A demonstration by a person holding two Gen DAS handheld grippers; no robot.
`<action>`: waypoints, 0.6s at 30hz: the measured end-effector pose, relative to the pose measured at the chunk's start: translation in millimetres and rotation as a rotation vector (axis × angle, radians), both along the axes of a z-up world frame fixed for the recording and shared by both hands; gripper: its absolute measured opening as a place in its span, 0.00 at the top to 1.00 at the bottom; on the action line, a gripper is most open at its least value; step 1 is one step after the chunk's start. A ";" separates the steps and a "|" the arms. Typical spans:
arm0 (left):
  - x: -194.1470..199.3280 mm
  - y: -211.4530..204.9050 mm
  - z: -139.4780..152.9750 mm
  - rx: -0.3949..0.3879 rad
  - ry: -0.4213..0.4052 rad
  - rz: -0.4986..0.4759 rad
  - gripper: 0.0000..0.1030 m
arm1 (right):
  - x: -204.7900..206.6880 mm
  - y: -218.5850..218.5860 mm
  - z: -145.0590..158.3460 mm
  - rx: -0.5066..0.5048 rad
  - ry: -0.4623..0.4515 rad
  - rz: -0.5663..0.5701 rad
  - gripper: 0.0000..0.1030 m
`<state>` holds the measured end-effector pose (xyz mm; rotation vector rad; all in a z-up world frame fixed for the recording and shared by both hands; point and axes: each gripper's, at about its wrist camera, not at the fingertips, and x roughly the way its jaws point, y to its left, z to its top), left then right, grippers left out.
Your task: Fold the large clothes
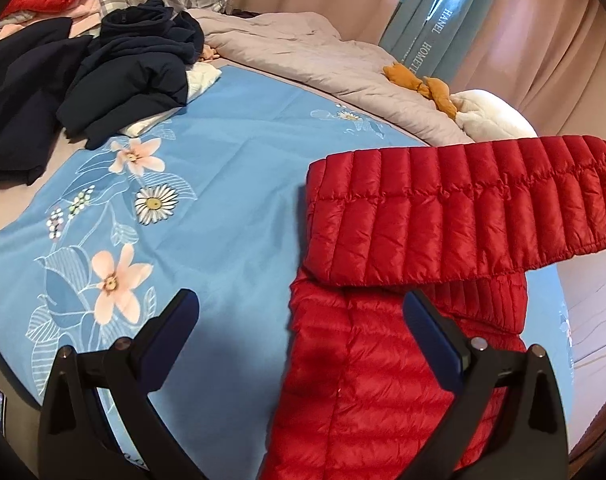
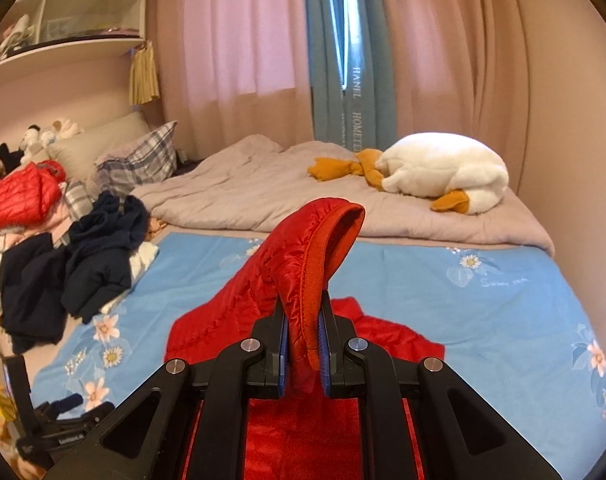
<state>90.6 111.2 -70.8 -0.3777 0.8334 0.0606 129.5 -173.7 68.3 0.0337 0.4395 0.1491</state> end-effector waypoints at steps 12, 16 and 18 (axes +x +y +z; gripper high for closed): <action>48.3 -26.5 0.1 -0.013 -0.005 -0.071 0.04 | 11.3 -25.8 -10.8 0.018 0.027 -0.071 0.87; 66.5 -33.8 -4.4 -0.027 0.006 -0.099 0.12 | 15.6 -32.9 -17.6 0.024 0.042 -0.094 0.87; 75.1 -36.1 -9.5 -0.042 0.020 -0.109 0.17 | 18.0 -36.6 -21.1 0.025 0.052 -0.102 0.87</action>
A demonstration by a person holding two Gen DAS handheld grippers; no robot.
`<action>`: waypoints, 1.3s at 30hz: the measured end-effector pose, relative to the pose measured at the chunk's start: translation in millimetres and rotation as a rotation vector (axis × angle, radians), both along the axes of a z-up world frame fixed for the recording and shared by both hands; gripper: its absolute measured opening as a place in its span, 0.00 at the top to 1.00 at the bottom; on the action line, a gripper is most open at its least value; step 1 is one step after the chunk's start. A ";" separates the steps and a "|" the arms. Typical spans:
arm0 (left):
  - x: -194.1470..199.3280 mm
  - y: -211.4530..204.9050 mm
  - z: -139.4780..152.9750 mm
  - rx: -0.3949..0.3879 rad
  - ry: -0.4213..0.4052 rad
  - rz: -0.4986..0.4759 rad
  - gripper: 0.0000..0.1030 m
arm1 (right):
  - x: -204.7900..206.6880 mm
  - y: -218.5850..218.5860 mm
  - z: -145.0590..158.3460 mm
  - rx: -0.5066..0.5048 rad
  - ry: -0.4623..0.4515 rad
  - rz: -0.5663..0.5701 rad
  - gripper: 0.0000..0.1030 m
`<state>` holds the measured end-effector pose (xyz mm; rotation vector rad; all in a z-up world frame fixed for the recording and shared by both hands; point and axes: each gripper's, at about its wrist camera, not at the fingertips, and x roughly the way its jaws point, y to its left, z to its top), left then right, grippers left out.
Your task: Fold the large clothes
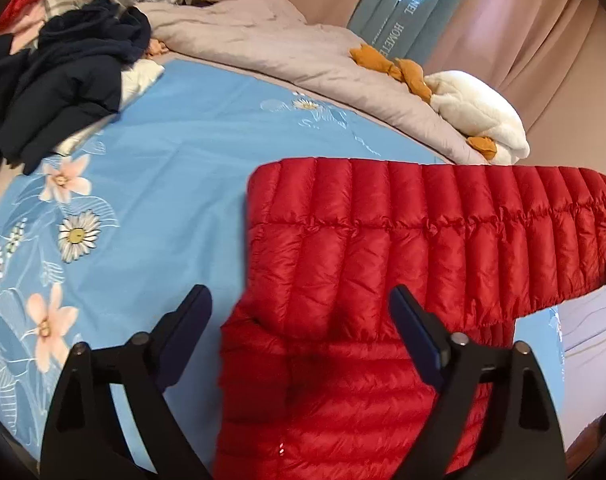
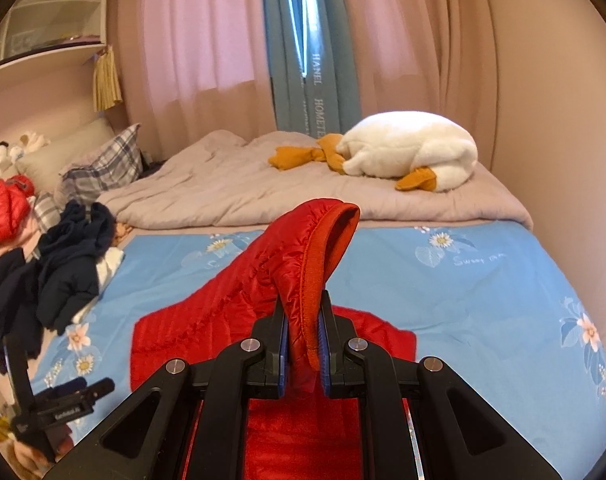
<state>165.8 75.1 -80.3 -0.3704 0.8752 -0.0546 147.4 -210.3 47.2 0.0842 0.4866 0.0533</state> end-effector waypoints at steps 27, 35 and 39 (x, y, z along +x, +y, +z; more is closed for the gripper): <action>46.3 -24.1 -60.1 0.058 0.168 -0.006 0.36 | 27.2 -48.6 -63.3 0.034 0.166 -0.146 0.87; 52.2 -25.2 -68.4 0.063 0.192 -0.004 0.33 | 34.2 -61.5 -88.4 0.041 0.234 -0.190 0.87; 53.7 -26.0 -71.7 0.065 0.200 -0.002 0.33 | 38.2 -67.1 -101.5 0.051 0.266 -0.201 0.87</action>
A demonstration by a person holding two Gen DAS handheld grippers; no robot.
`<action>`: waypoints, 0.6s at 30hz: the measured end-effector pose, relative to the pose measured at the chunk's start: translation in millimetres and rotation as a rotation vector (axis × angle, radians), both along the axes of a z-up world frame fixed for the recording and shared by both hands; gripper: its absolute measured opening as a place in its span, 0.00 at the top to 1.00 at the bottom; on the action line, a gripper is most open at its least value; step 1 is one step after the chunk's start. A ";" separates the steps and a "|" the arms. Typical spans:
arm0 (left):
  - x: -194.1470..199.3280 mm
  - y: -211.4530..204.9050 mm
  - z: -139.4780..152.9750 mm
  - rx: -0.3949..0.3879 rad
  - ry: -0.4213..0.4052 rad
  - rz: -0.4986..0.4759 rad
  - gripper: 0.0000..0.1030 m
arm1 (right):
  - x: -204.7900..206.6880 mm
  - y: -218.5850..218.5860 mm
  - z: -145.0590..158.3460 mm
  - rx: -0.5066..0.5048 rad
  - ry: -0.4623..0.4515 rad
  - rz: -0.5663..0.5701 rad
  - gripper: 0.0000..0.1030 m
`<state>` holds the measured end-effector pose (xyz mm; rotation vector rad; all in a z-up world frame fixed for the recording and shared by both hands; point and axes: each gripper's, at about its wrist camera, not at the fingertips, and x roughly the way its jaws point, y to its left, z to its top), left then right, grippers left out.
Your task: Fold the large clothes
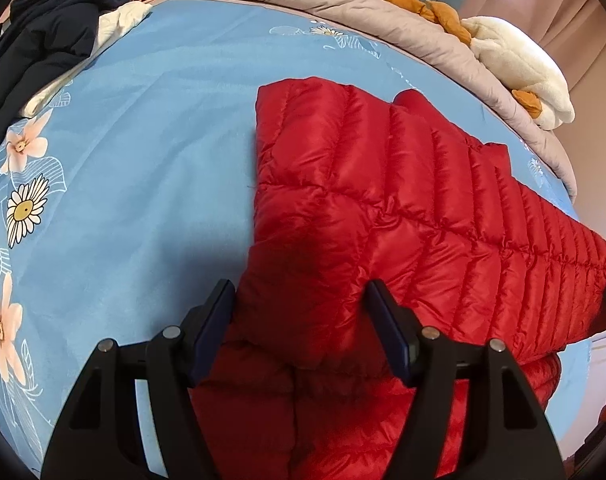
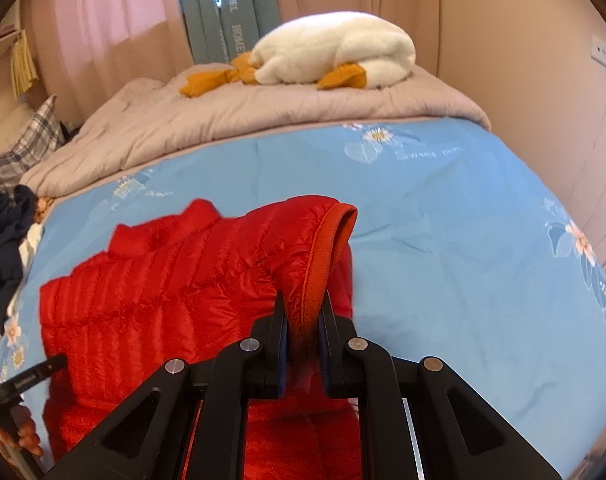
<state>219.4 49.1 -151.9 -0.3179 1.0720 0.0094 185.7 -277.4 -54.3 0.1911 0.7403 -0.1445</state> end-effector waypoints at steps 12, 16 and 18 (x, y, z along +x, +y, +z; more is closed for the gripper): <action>3.8 1.8 -5.8 -0.009 0.013 0.007 0.32 | 11.8 -10.4 -31.2 0.022 0.080 -0.027 0.87; 3.9 1.7 -6.9 -0.011 0.014 0.008 0.32 | 14.1 -12.6 -38.6 0.023 0.096 -0.030 0.87; 3.7 2.4 -7.8 -0.014 0.013 0.008 0.32 | 15.4 -13.2 -41.4 0.023 0.103 -0.031 0.87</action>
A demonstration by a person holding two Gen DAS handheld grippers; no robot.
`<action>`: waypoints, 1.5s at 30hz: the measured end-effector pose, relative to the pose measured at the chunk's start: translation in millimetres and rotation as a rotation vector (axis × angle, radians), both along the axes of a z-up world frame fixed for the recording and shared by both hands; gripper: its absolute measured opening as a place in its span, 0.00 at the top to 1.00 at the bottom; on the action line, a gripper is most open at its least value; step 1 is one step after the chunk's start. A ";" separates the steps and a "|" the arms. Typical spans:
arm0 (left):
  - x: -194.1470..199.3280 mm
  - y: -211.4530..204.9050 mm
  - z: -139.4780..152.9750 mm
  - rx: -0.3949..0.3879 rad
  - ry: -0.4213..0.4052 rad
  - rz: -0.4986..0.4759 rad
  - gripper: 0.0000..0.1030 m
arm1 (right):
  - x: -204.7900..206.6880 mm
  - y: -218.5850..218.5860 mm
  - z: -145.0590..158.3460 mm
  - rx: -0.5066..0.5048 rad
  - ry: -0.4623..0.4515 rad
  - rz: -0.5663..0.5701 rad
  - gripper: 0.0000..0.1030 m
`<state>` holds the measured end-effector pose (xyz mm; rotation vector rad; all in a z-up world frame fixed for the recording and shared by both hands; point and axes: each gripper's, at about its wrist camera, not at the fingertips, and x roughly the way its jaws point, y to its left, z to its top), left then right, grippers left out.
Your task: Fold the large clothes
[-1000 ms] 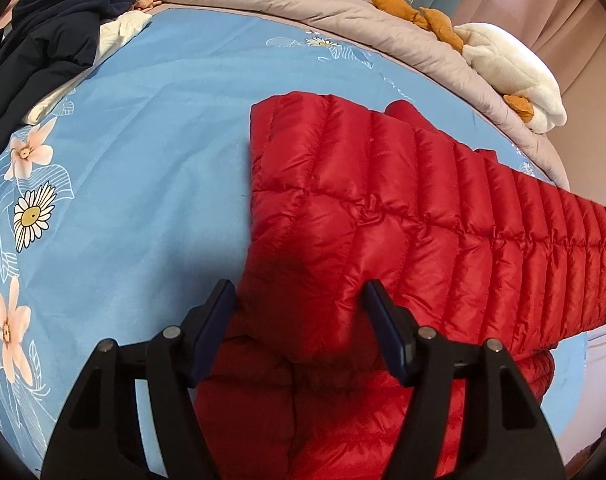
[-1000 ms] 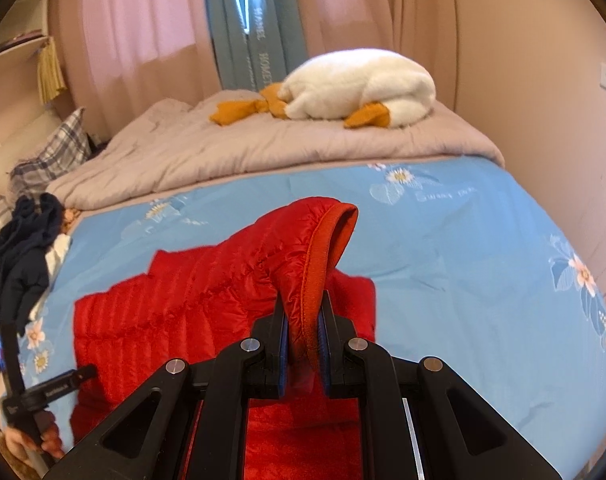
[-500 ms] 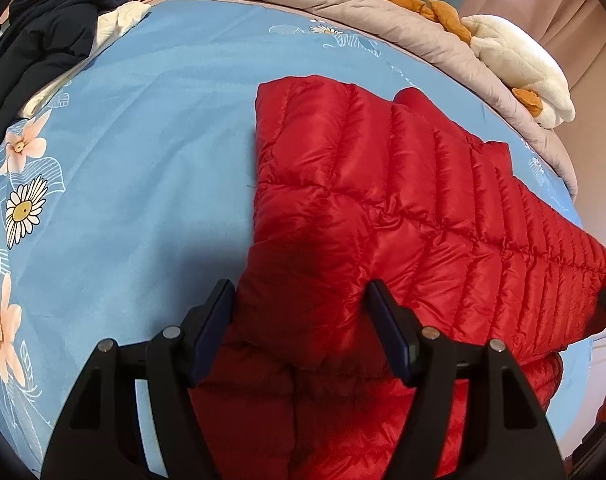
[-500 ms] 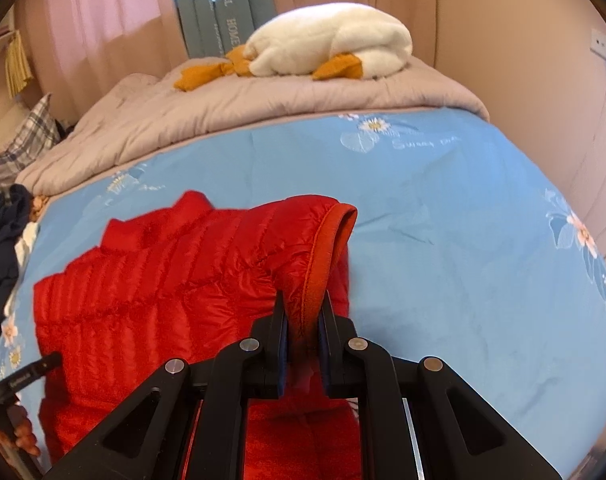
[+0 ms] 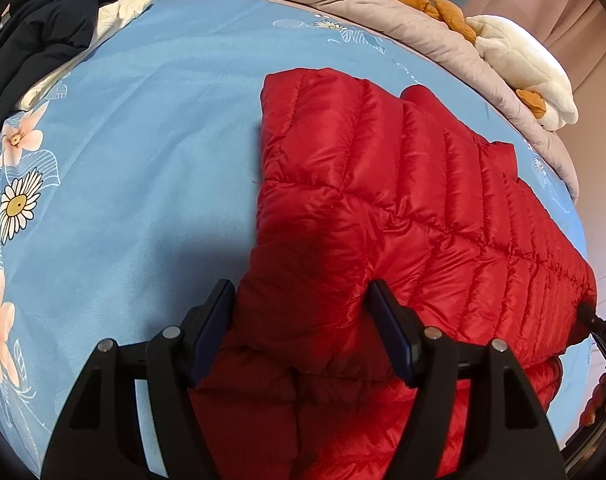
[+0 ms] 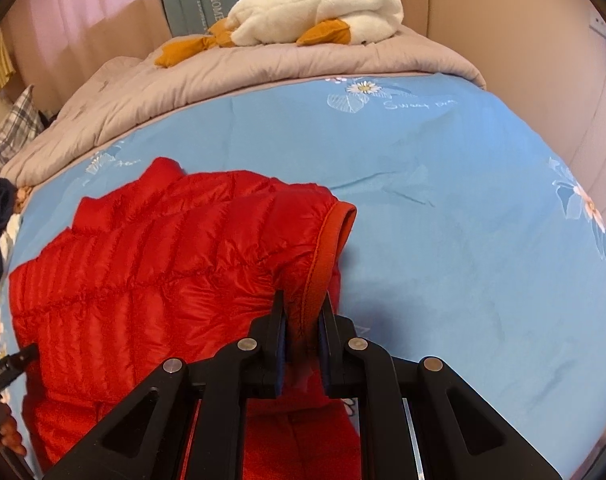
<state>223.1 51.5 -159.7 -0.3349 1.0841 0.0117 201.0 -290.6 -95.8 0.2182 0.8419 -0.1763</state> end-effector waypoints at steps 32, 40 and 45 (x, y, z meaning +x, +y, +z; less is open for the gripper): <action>1.4 6.1 -7.0 -0.007 0.011 0.010 0.28 | 8.6 -5.3 -26.0 0.023 0.070 -0.003 0.87; 1.4 6.6 -7.9 -0.007 0.010 0.010 0.28 | 11.2 -6.8 -28.3 0.027 0.082 0.000 0.87; 1.7 7.3 -8.8 -0.008 0.011 0.011 0.28 | 11.5 -7.6 -29.3 0.034 0.086 -0.001 0.87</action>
